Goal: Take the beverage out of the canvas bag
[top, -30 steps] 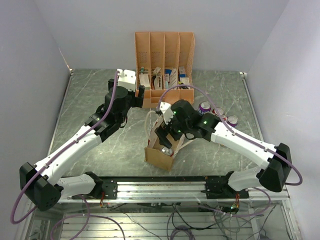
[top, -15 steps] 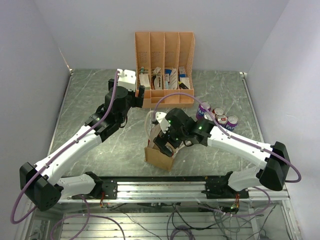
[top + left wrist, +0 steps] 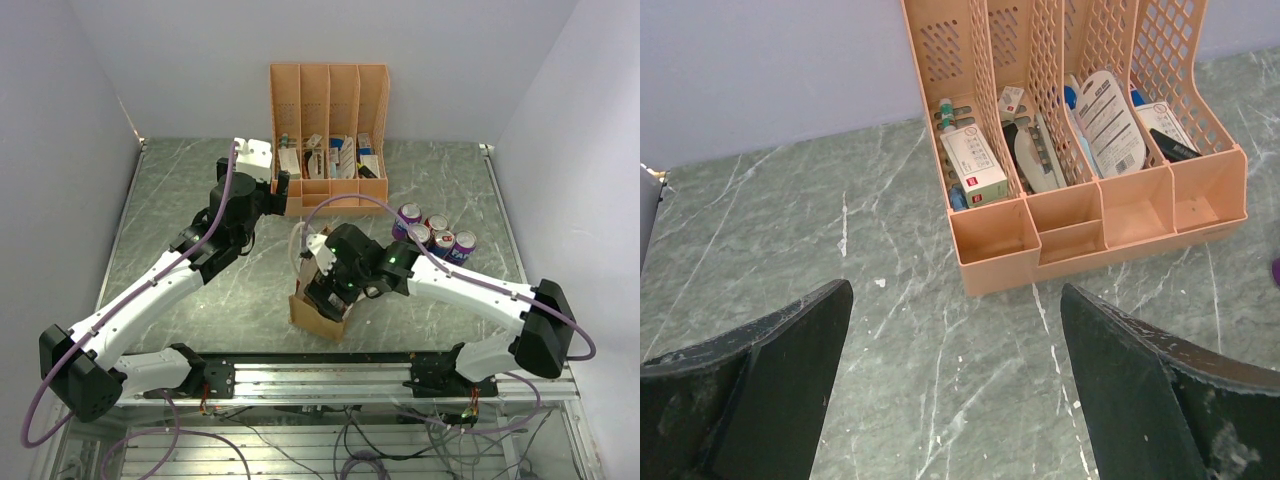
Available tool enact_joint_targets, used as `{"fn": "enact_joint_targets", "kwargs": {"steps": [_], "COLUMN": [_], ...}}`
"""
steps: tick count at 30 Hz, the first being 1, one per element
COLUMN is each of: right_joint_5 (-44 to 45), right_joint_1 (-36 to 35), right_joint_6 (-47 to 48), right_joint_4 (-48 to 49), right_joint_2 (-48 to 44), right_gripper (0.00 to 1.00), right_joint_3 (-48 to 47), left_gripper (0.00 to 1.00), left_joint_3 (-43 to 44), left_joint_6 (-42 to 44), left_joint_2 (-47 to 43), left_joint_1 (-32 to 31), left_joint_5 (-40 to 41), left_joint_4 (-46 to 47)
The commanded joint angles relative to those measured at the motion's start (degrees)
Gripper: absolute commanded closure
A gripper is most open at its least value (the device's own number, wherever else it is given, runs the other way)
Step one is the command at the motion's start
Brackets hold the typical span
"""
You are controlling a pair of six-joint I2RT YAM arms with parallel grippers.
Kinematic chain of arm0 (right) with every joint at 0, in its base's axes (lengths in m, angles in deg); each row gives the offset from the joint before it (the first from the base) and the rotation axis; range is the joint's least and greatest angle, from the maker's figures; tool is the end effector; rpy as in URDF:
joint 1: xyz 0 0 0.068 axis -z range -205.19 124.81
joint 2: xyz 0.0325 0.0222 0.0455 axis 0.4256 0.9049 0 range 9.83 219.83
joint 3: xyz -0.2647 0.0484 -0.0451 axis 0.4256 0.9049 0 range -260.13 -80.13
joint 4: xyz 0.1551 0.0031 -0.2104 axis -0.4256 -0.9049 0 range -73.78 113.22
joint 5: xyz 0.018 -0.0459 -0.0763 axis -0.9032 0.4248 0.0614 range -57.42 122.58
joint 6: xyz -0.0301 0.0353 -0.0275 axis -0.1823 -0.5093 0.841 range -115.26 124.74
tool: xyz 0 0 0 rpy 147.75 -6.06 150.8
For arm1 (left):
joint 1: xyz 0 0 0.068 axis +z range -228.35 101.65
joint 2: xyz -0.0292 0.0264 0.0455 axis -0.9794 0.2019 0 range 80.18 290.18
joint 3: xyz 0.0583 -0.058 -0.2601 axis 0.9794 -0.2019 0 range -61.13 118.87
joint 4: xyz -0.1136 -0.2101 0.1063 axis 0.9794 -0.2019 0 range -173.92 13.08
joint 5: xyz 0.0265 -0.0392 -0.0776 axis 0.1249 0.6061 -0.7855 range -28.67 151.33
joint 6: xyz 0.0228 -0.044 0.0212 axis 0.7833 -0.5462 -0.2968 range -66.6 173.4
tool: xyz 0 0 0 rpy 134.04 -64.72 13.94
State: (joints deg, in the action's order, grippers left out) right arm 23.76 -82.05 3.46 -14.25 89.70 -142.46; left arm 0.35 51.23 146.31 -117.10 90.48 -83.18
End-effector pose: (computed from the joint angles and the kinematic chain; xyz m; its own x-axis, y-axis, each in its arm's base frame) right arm 0.1527 0.2439 0.2673 -0.4672 -0.6755 -0.5705 -0.8653 0.4817 0.1384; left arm 0.2179 -0.1524 0.3750 -0.1541 0.0811 -0.9847 0.1679 0.9843 0.0548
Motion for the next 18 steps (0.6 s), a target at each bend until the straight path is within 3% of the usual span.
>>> {"fn": "enact_joint_targets", "kwargs": {"steps": [1, 9, 14, 18], "right_joint_5": [1.8, 7.5, 8.8, 9.0], "right_joint_1": [-1.2, -1.8, -1.9, -2.1], "right_joint_6": [-0.7, -1.6, -1.8, -1.9], "right_joint_4": [-0.6, -1.6, -1.7, -2.0], "right_joint_2": [2.8, 7.3, 9.8, 11.5], "right_gripper": [0.0, 0.04, 0.15, 0.3], "right_joint_3": [1.1, 1.2, 1.1, 0.8], "left_gripper": [0.05, 0.05, 0.05, 0.05], "left_joint_3": [2.2, 2.2, 2.1, 2.1], "left_joint_6": [-0.7, -0.7, -0.7, -0.7], "left_joint_2": [0.1, 0.1, 0.1, 0.0], "left_joint_1": [-0.2, -0.3, -0.2, -0.3], "left_joint_5": [-0.8, -0.8, -0.8, -0.8], "left_joint_4": [0.6, 0.6, 0.6, 0.6]}}
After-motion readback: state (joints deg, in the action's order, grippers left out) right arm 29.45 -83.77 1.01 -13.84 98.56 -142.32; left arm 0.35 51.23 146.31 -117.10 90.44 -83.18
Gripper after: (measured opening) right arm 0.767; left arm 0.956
